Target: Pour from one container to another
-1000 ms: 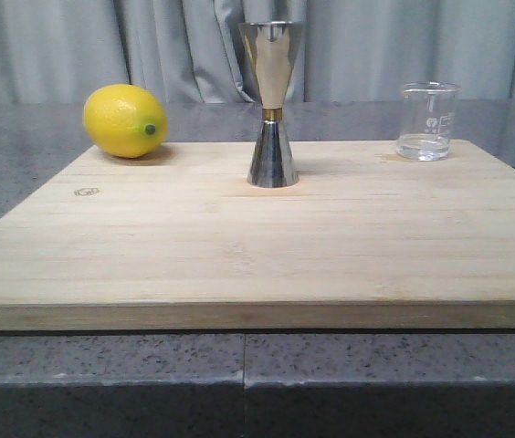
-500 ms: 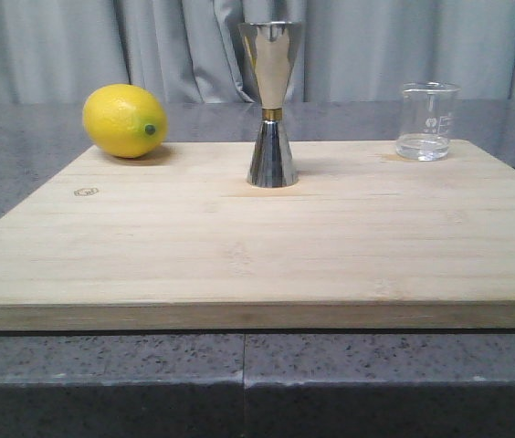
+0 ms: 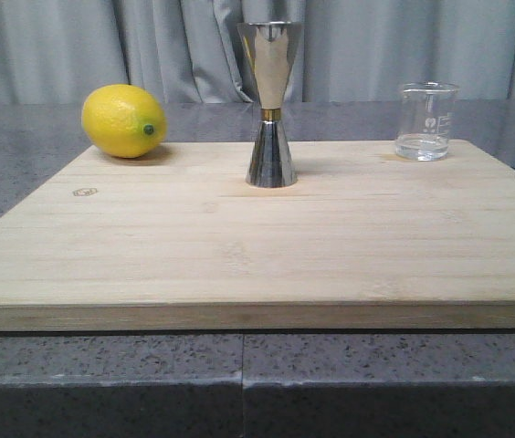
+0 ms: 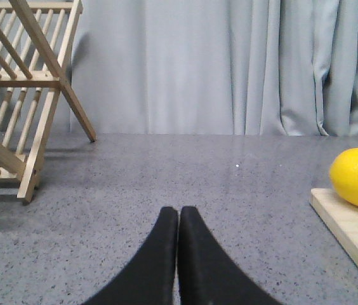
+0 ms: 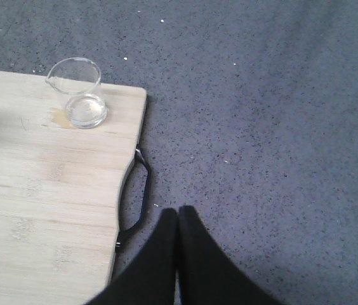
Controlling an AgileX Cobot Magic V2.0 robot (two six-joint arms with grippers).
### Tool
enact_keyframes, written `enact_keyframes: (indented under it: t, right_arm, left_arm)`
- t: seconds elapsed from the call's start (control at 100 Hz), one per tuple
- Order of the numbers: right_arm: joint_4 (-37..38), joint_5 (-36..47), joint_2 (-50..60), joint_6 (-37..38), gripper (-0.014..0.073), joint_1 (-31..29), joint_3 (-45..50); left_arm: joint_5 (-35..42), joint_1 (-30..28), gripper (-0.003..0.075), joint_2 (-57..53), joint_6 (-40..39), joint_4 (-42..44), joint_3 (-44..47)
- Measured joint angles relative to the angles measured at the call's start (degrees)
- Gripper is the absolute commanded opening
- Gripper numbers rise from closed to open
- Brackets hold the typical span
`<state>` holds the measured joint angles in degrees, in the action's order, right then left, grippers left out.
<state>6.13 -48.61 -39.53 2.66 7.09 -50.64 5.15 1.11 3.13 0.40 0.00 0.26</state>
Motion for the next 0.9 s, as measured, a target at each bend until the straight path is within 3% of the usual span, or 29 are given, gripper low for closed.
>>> enact_keyframes:
  t: [0.42, 0.9]
  right_arm:
    - [0.1, 0.03, 0.0, 0.0, -0.0057, 0.0, 0.04]
    - [0.1, 0.03, 0.0, 0.0, -0.0057, 0.0, 0.04]
  left_arm:
    - [-5.15, 0.0, -0.0018, -3.49, 0.12, -0.8, 0.0]
    - [-5.58, 0.0, -0.0019, -3.49, 0.21, -0.88, 0.0]
